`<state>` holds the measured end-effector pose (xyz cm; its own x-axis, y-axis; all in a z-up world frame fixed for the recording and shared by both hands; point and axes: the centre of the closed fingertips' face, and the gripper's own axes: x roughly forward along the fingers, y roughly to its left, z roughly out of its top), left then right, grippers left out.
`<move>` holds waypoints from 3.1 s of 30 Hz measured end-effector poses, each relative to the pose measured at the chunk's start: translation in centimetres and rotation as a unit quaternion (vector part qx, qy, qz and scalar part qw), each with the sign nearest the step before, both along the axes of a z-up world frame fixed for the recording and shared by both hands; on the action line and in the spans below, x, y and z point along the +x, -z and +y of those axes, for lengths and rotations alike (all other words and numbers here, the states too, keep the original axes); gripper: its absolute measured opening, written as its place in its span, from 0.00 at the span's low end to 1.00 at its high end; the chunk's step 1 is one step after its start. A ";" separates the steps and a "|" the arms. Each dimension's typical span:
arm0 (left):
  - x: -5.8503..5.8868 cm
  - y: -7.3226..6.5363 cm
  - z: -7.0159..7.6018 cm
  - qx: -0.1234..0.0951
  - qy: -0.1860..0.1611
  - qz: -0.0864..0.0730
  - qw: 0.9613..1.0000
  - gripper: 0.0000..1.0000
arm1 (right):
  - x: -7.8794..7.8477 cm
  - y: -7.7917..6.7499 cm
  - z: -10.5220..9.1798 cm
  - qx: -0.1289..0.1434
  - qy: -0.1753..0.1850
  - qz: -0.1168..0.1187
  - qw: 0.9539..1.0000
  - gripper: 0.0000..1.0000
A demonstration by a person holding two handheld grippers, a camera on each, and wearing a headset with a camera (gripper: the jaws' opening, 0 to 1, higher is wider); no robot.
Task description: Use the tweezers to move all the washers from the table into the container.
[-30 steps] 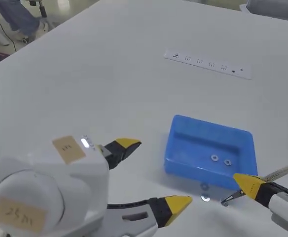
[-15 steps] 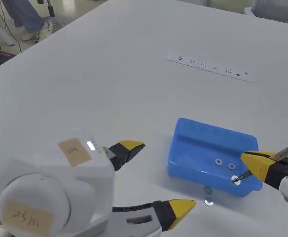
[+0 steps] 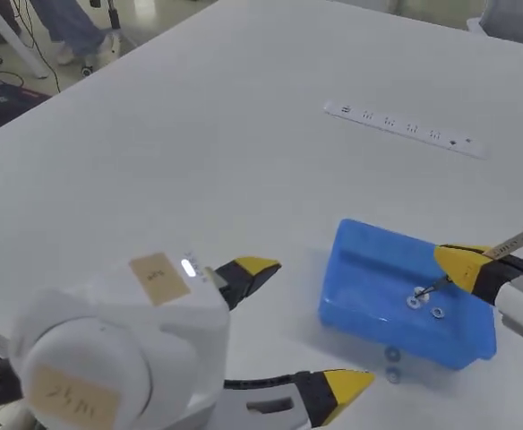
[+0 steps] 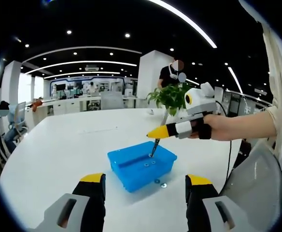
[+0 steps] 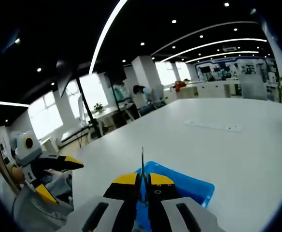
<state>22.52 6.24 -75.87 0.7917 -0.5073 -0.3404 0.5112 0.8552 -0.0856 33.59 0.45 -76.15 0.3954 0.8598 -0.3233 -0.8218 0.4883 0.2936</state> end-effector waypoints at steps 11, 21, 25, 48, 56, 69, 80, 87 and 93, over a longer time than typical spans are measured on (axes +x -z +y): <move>0.0 0.1 -0.1 0.000 0.006 0.003 1.000 0.67 | 2.0 3.2 0.4 -0.027 0.031 0.033 0.999 0.03; 0.0 0.1 -0.2 0.001 0.007 0.004 1.000 0.67 | 2.2 5.1 2.0 -0.056 0.001 0.021 0.998 0.03; 0.0 0.1 -0.1 0.002 0.005 0.004 1.000 0.66 | 2.3 5.6 2.3 -0.068 -0.006 0.014 0.998 0.03; -0.1 0.1 -0.3 0.002 0.007 0.003 1.000 0.66 | 1.7 2.9 1.8 -0.066 -0.014 -0.036 0.997 0.04; -0.1 0.1 -0.3 0.002 0.008 0.004 1.000 0.65 | 0.1 0.0 1.0 -0.031 -0.005 -0.043 0.999 0.04; -0.1 0.1 -0.4 0.003 0.010 0.003 1.000 0.65 | -3.7 0.4 0.1 -0.007 -0.016 -0.006 1.000 0.04; -0.1 0.1 -0.4 0.003 0.010 0.003 1.000 0.65 | -5.7 4.7 -0.4 -0.048 -0.033 0.024 0.998 0.04; -0.1 0.1 -0.4 0.003 0.010 0.004 1.000 0.65 | -5.7 5.6 -0.1 -0.063 -0.046 -0.001 0.997 0.04; -0.1 0.1 -0.4 0.004 0.011 0.005 1.000 0.65 | -5.6 5.6 0.2 -0.072 -0.055 -0.012 0.996 0.04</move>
